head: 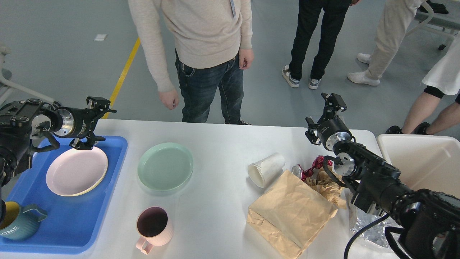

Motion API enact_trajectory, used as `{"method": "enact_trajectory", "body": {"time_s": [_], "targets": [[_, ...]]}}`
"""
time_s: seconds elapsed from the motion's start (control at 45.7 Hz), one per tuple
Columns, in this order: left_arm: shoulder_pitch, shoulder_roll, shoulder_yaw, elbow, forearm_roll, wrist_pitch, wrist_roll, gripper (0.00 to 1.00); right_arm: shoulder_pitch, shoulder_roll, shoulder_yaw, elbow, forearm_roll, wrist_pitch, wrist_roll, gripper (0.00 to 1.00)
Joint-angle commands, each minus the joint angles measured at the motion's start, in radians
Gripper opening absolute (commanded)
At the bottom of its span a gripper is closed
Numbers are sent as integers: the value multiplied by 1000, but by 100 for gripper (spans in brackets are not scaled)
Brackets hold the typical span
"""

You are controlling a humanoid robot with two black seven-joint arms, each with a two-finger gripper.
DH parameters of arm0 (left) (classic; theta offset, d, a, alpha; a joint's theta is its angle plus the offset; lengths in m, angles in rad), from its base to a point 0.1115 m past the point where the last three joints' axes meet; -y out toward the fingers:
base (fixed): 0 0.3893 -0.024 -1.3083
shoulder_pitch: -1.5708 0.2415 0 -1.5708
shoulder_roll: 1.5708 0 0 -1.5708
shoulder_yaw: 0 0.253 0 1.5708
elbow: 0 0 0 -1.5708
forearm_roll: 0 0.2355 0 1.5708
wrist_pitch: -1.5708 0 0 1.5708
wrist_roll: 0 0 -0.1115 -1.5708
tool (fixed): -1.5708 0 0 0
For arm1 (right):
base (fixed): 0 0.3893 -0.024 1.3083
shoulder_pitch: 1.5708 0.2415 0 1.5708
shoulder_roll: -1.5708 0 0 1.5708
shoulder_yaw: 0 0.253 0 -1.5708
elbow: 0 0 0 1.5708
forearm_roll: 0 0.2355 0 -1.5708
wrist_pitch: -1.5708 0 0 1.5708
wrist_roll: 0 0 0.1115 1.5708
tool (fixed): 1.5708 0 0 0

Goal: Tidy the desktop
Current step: 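Move the left gripper over the pink mug beside the blue tray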

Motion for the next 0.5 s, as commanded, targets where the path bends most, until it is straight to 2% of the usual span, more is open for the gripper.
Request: {"method": "enact_trajectory", "body": {"time_s": [0.0, 0.109, 0.197, 0.306, 0.481], "targets": [[-83, -8, 113, -5, 20, -11, 111, 96, 0, 0, 0, 0, 0, 0, 0, 100], [-115, -14, 210, -36, 20, -82, 254, 97, 0, 0, 0, 0, 0, 0, 0, 100], [-152, -14, 319, -80, 23, -187, 338, 96, 0, 0, 0, 0, 0, 0, 0, 100], [-187, -19, 500, -128, 33, -278, 337, 97, 0, 0, 0, 0, 0, 0, 0, 100], [-282, -69, 770, -229, 36, -279, 332, 96, 0, 0, 0, 0, 0, 0, 0, 100]]}}
